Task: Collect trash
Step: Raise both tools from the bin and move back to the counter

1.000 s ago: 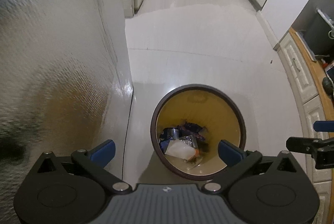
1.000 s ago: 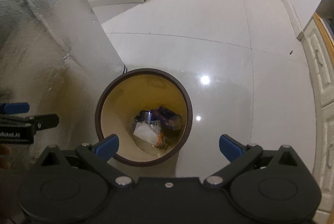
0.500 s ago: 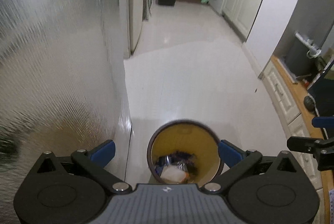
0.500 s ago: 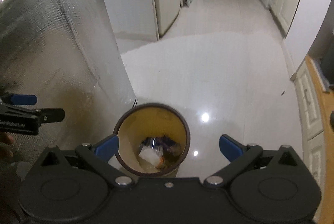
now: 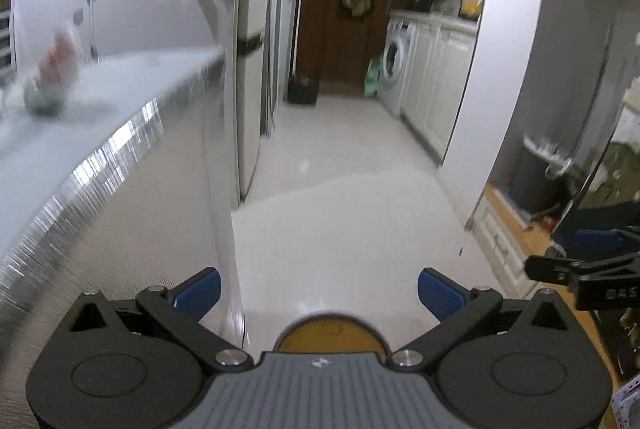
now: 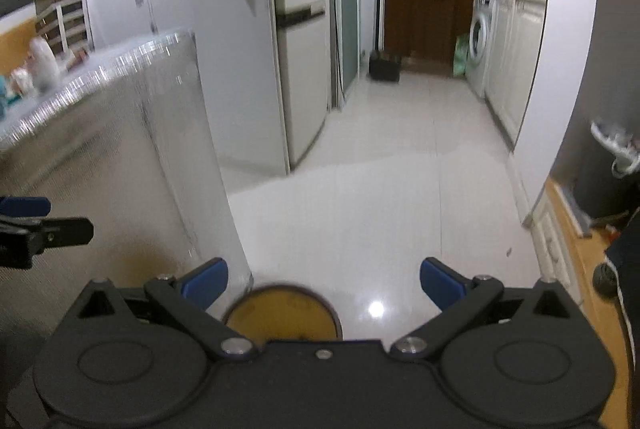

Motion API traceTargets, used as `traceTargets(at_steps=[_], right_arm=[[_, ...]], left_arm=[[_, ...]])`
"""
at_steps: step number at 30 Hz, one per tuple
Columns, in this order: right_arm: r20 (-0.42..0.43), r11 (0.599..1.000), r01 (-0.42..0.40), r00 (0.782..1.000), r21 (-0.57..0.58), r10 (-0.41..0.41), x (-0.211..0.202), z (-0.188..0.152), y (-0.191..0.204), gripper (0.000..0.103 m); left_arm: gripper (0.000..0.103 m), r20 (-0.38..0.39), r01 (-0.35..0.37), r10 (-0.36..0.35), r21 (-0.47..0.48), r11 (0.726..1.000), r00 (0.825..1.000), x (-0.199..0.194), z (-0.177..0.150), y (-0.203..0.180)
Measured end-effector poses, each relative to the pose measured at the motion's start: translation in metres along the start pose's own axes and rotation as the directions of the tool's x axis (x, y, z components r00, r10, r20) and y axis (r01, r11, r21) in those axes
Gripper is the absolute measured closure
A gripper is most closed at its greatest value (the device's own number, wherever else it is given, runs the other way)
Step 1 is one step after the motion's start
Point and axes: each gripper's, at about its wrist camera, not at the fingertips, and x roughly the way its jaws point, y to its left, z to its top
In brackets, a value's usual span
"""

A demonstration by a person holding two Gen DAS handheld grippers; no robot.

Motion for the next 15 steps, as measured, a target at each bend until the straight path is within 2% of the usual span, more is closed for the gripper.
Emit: traceTargets(at_steps=[3, 6, 11, 15], right_arm=[[0.066, 1.0, -0.01, 0.998, -0.006, 0.01, -0.017, 0.011, 0.007, 0.0], [0.132, 1.0, -0.021, 0.991, -0.014, 0.023, -0.031, 0.022, 0.015, 0.0], [0.227, 0.999, -0.043, 0.973, -0.028, 0.048, -0.054, 0.044, 0.033, 0.0], [0.281, 0.998, -0.064, 0.957, -0.027, 0.069, -0.058, 0.066, 0.049, 0.0]], left_arm=[[0.0, 0.087, -0.002, 0.001, 0.002, 1.0, 0.996, -0.03, 0.015, -0.001], [0.0, 0.171, -0.015, 0.012, 0.013, 1.0, 0.985, -0.059, 0.035, -0.003], [0.0, 0.287, -0.067, 0.056, 0.029, 0.997, 0.956, -0.098, 0.074, 0.003], [0.0, 0.343, -0.124, 0.105, 0.035, 0.992, 0.933, -0.116, 0.103, 0.015]])
